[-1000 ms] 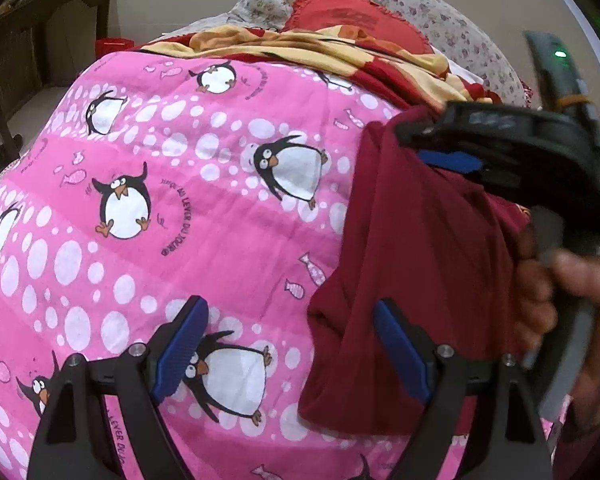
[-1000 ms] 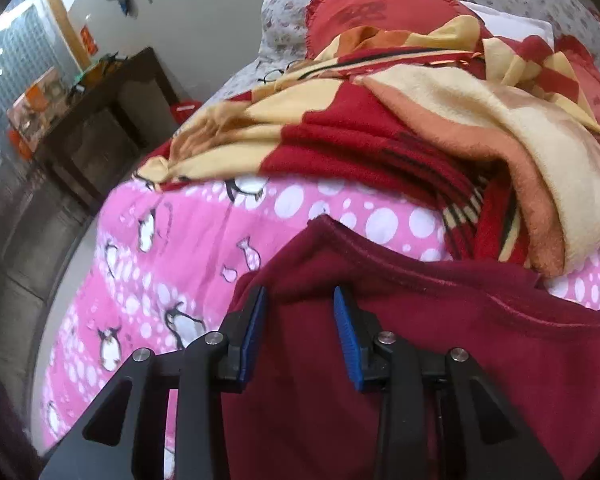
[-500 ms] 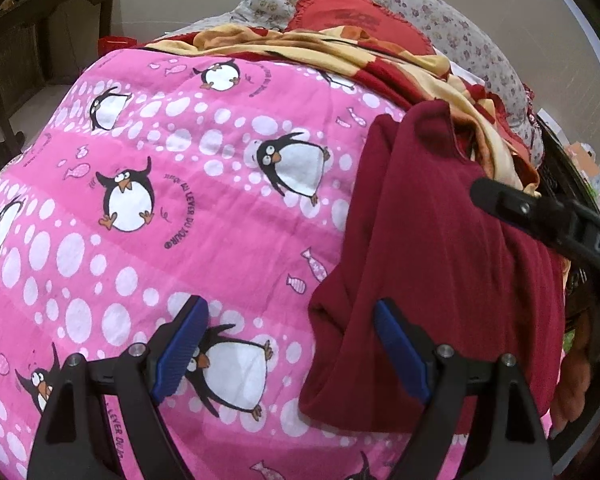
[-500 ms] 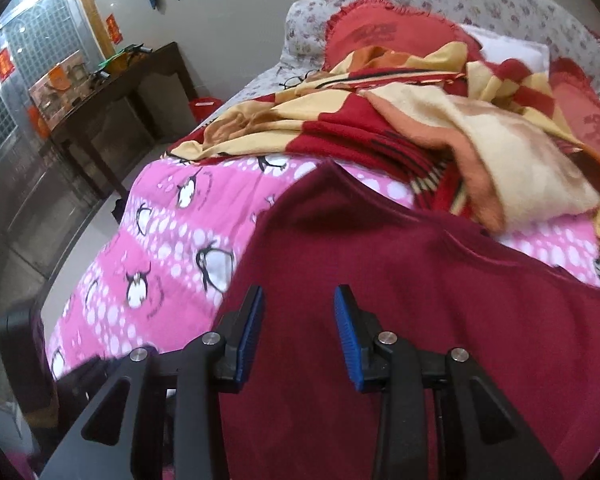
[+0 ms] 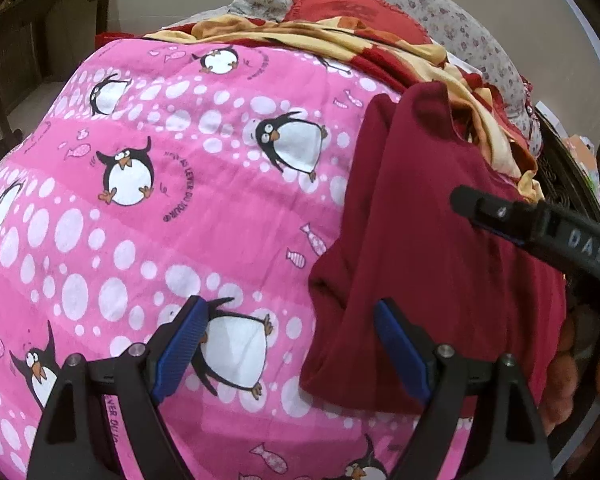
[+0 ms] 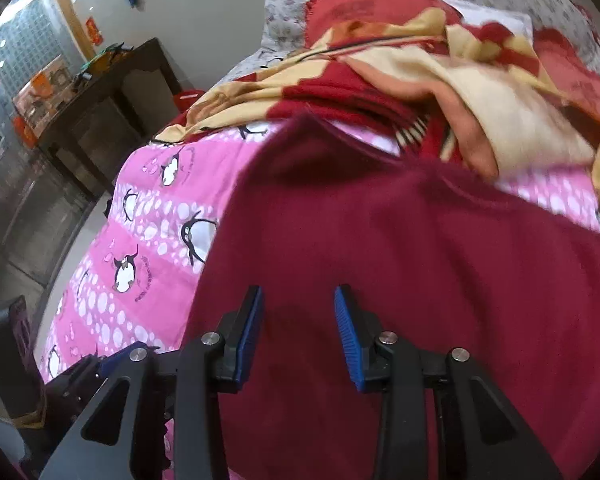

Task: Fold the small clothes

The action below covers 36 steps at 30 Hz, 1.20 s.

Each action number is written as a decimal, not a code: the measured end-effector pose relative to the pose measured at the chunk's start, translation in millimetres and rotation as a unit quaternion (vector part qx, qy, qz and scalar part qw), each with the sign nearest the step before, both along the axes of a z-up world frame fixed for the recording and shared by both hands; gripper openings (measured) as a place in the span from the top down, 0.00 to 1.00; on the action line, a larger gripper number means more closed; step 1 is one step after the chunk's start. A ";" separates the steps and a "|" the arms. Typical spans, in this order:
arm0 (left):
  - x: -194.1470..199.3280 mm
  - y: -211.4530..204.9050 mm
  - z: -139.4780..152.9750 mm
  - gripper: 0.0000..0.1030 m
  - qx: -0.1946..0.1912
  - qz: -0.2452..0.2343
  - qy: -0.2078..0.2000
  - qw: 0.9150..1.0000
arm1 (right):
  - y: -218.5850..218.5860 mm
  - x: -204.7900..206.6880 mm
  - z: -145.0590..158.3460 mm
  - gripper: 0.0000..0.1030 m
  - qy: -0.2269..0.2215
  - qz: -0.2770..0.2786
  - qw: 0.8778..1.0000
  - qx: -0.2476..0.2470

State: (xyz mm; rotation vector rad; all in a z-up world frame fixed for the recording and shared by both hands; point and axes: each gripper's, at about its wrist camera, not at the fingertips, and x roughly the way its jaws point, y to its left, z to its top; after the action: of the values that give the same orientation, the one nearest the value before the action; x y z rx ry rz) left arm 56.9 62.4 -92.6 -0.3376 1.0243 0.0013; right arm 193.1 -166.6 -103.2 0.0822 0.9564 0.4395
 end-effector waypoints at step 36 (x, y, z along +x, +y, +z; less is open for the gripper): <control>1.9 -0.5 7.0 0.06 -0.007 -0.051 -0.063 0.997 | 69.6 52.5 3.5 0.73 -0.057 0.010 0.994 -0.093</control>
State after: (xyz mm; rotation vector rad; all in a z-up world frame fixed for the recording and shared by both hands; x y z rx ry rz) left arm 58.8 61.9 -85.6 -0.2946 0.9162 -0.1185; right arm 245.6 -97.0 -99.7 -0.1198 0.8820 0.3675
